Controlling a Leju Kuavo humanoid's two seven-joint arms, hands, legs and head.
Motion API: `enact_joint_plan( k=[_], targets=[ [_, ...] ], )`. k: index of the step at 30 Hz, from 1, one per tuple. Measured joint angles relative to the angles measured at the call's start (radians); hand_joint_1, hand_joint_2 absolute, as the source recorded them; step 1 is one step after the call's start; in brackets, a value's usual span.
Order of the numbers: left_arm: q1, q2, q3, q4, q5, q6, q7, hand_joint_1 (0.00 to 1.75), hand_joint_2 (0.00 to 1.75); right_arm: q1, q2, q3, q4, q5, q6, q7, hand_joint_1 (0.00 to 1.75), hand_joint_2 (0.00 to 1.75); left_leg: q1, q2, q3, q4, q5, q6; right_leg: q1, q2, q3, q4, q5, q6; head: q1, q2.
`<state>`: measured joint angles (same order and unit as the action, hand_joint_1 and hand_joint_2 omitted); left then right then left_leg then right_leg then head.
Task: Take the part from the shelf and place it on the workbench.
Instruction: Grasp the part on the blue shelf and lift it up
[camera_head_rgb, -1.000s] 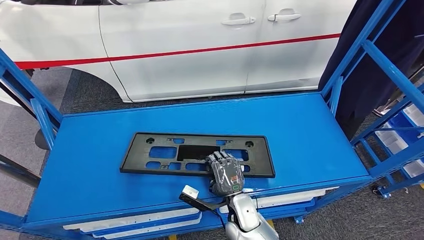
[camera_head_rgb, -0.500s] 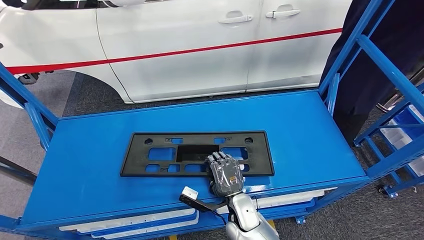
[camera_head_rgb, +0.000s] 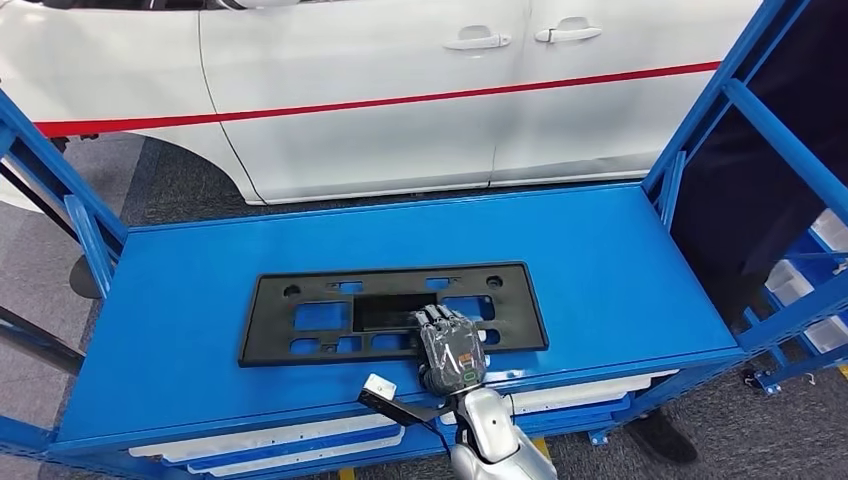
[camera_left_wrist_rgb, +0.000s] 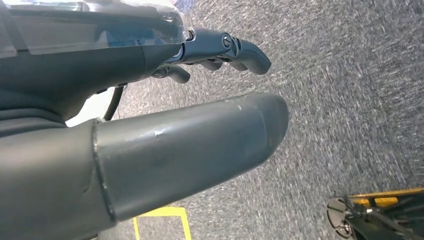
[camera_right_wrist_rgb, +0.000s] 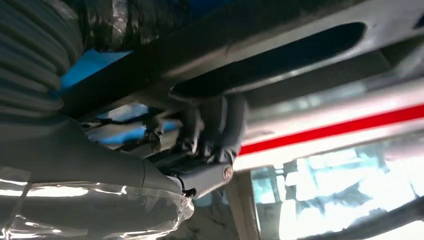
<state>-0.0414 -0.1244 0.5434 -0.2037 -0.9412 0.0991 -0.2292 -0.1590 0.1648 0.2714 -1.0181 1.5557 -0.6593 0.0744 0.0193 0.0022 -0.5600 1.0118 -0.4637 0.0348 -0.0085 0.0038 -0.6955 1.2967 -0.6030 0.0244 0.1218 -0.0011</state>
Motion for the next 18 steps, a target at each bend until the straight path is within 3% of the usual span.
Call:
enact_joint_plan(
  k=[1, 3, 4, 6, 10, 12, 14, 15, 16, 18],
  targets=[
    [0.0, 0.0, 0.0, 0.0, -0.007, -0.003, 0.001, 0.0, 0.0, -0.01, 0.0, 0.004, 0.016, 0.005, 0.0, 0.012, 0.72, 1.75, -0.001, 0.0, 0.0, 0.001, 0.0, 0.0, 0.0, 0.0, -0.003, 0.004, 0.011, 0.0, 0.0, 0.0],
    [-0.001, -0.001, 0.0, 0.0, -0.019, -0.009, 0.004, 0.0, 0.0, -0.045, 0.0, 0.014, 0.061, 0.01, 0.001, 0.029, 1.54, 1.75, -0.001, 0.002, 0.004, 0.002, -0.001, -0.002, 0.0, 0.0, 0.045, -0.095, 0.079, -0.006, 0.0, 0.0],
    [-0.003, -0.001, 0.0, 0.0, -0.023, -0.011, 0.005, 0.0, 0.0, -0.064, 0.0, 0.019, 0.084, 0.009, 0.001, 0.031, 1.62, 1.75, -0.002, 0.003, 0.006, 0.003, -0.003, -0.005, 0.001, 0.0, 0.079, -0.165, 0.108, -0.011, 0.0, 0.0],
    [-0.008, -0.002, 0.0, 0.0, -0.027, -0.013, 0.005, 0.0, 0.0, -0.094, 0.0, 0.025, 0.127, 0.002, 0.002, 0.028, 1.62, 1.75, -0.005, 0.001, 0.007, 0.005, -0.005, -0.014, 0.005, 0.0, 0.123, -0.257, 0.135, -0.019, 0.0, 0.0],
    [-0.01, -0.002, 0.0, 0.0, -0.03, -0.014, 0.005, 0.0, 0.0, -0.137, 0.002, 0.035, 0.188, -0.012, 0.004, 0.021, 1.75, 1.75, -0.003, 0.0, 0.006, 0.012, -0.013, -0.038, 0.004, -0.002, 0.132, -0.282, 0.142, -0.038, 0.0, 0.0],
    [-0.01, -0.002, 0.0, 0.0, -0.031, -0.014, 0.005, 0.0, 0.0, -0.147, 0.002, 0.039, 0.202, -0.013, 0.005, 0.016, 1.75, 1.75, 0.0, 0.0, -0.026, 0.087, -0.063, -0.046, -0.002, -0.007, 0.134, -0.29, 0.149, -0.05, 0.0, 0.0],
    [-0.008, -0.003, 0.0, 0.0, -0.031, -0.014, 0.005, 0.0, 0.0, -0.155, 0.002, 0.041, 0.217, -0.017, 0.007, 0.011, 1.75, 1.75, 0.001, 0.0, -0.083, 0.215, -0.129, -0.053, -0.001, -0.009, 0.131, -0.29, 0.151, -0.054, 0.0, 0.0],
    [-0.007, -0.002, 0.0, 0.0, -0.032, -0.014, 0.006, 0.0, 0.0, -0.157, 0.002, 0.041, 0.222, -0.019, 0.007, 0.01, 1.75, 1.75, 0.002, 0.0, -0.102, 0.261, -0.144, -0.055, 0.0, -0.01, 0.129, -0.29, 0.151, -0.054, 0.0, 0.0],
    [-0.006, -0.002, 0.001, 0.0, -0.032, -0.014, 0.006, 0.0, 0.0, -0.158, 0.002, 0.042, 0.226, -0.022, 0.008, 0.01, 1.75, 1.75, 0.003, 0.0, -0.106, 0.276, -0.141, -0.057, 0.0, -0.009, 0.129, -0.289, 0.152, -0.053, 0.0, 0.0],
    [-0.004, 0.0, 0.002, 0.0, -0.032, -0.014, 0.006, 0.0, 0.0, -0.162, 0.002, 0.042, 0.233, -0.028, 0.009, 0.008, 1.75, 1.75, 0.006, 0.0, -0.056, 0.185, -0.083, -0.059, -0.002, -0.008, 0.129, -0.286, 0.152, -0.049, 0.0, 0.0]
  ],
)
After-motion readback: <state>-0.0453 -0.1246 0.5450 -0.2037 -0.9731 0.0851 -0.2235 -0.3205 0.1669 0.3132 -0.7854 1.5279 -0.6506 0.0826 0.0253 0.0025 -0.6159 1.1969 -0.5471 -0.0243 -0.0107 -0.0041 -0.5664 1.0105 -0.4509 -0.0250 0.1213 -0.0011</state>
